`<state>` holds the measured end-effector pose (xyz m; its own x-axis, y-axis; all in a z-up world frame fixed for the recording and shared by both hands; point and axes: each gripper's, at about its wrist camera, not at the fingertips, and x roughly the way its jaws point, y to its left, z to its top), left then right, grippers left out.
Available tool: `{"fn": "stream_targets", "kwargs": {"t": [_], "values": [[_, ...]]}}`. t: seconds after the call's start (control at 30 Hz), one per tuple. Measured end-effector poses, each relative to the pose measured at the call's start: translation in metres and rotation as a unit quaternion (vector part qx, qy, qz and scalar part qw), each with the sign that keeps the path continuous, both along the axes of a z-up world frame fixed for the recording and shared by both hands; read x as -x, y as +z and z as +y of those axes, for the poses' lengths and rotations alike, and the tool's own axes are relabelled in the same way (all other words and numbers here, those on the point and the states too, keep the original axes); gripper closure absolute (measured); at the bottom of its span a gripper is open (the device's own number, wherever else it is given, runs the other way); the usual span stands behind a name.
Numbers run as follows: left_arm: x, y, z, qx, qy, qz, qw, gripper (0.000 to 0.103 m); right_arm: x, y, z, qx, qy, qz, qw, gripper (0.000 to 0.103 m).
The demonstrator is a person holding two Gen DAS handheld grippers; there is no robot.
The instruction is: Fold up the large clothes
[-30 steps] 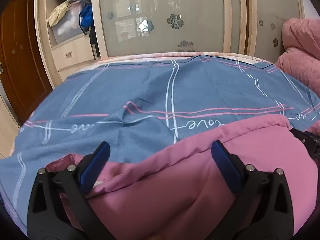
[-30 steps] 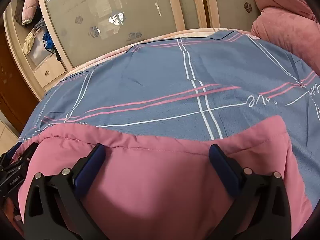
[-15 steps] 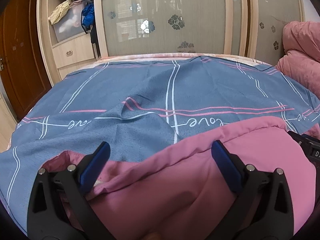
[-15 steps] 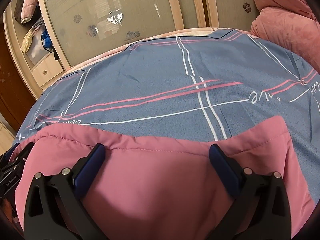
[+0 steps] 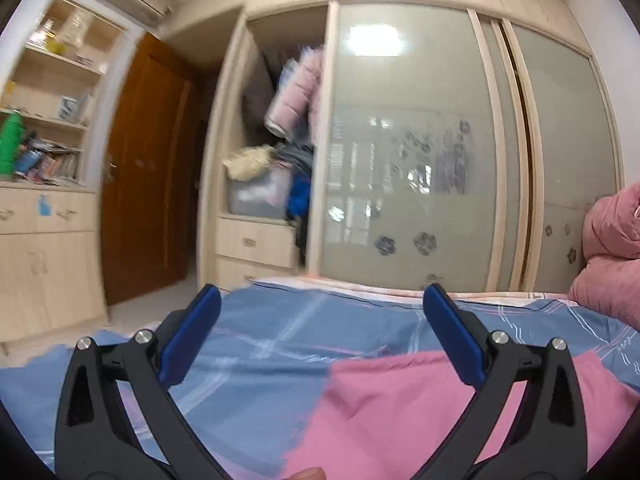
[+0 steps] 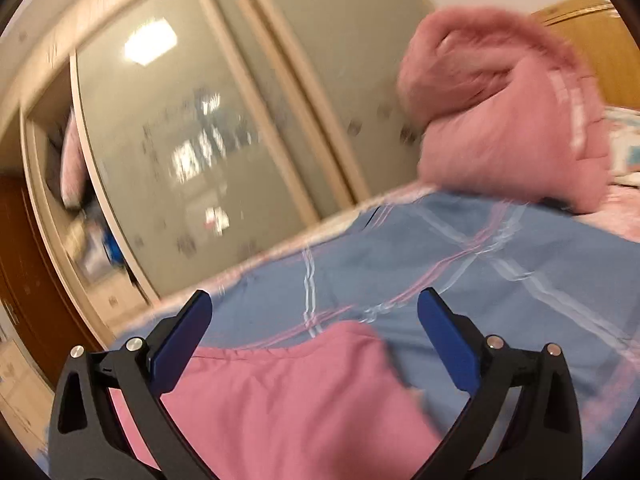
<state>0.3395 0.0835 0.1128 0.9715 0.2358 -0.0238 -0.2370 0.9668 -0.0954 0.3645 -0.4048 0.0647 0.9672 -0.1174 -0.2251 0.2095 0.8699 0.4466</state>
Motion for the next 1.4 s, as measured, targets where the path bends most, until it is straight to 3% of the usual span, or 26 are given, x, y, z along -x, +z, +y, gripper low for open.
{"fn": "stream_targets", "kwargs": {"t": [0.1,0.17,0.27,0.3,0.37,0.43,0.53,0.6,0.83,1.4], "values": [[0.075,-0.021,0.016,0.040,-0.001,0.019,0.9990,0.002,0.078,-0.014,0.002,-0.007,-0.017,0.032,0.999,0.001],[0.114,-0.045,0.015,0.060,0.008,0.056,0.9966,0.002,0.125,-0.024,0.018,0.015,-0.030,0.070,0.997,0.001],[0.142,-0.055,0.001,0.088,-0.001,0.149,0.9849,0.002,0.165,-0.024,0.056,0.039,0.039,0.135,0.989,0.001],[0.154,-0.057,-0.004,0.092,-0.012,0.157,0.9833,0.002,0.177,-0.024,0.070,0.067,0.047,0.143,0.986,0.001],[0.187,-0.067,-0.024,0.079,-0.032,0.154,0.9843,0.002,0.208,-0.024,0.104,0.137,0.056,0.140,0.979,0.001],[0.215,-0.076,-0.052,0.035,-0.046,0.164,0.9848,0.002,0.232,-0.026,0.130,0.167,0.070,0.136,0.974,0.001],[0.239,-0.081,-0.081,-0.003,-0.082,0.174,0.9814,0.002,0.260,-0.032,0.157,0.165,0.084,0.136,0.973,0.001],[0.262,-0.086,-0.096,-0.020,-0.081,0.168,0.9823,0.002,0.270,-0.035,0.164,0.162,0.096,0.137,0.972,0.001],[0.281,-0.084,-0.104,-0.037,-0.107,0.172,0.9786,0.002,0.289,-0.030,0.177,0.202,0.099,0.110,0.968,0.001],[0.271,-0.072,-0.090,-0.015,-0.107,0.168,0.9798,0.002,0.285,-0.040,0.171,0.211,0.094,0.128,0.965,0.001]]}}
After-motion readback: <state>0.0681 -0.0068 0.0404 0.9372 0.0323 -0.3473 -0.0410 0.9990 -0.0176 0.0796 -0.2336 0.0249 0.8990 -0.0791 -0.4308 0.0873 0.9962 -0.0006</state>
